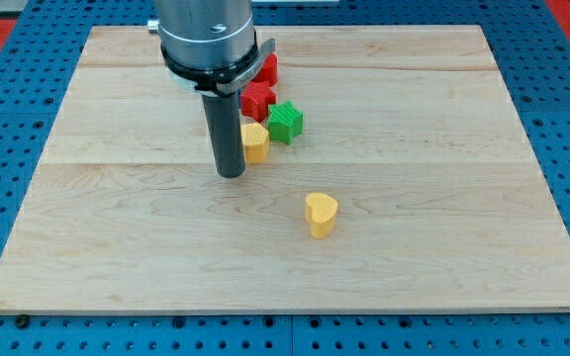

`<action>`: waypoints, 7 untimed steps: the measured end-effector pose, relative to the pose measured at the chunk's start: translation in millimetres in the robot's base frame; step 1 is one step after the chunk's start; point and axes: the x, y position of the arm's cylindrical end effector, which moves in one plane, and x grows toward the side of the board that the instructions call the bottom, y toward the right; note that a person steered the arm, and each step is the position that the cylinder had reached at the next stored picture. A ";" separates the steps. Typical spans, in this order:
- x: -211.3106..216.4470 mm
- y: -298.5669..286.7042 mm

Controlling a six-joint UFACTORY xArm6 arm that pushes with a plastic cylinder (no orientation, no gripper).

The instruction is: Move your arm closer to the yellow heart

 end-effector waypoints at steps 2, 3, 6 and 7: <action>-23.8 0.8; -19.6 -1.0; 99.3 3.5; 127.7 45.1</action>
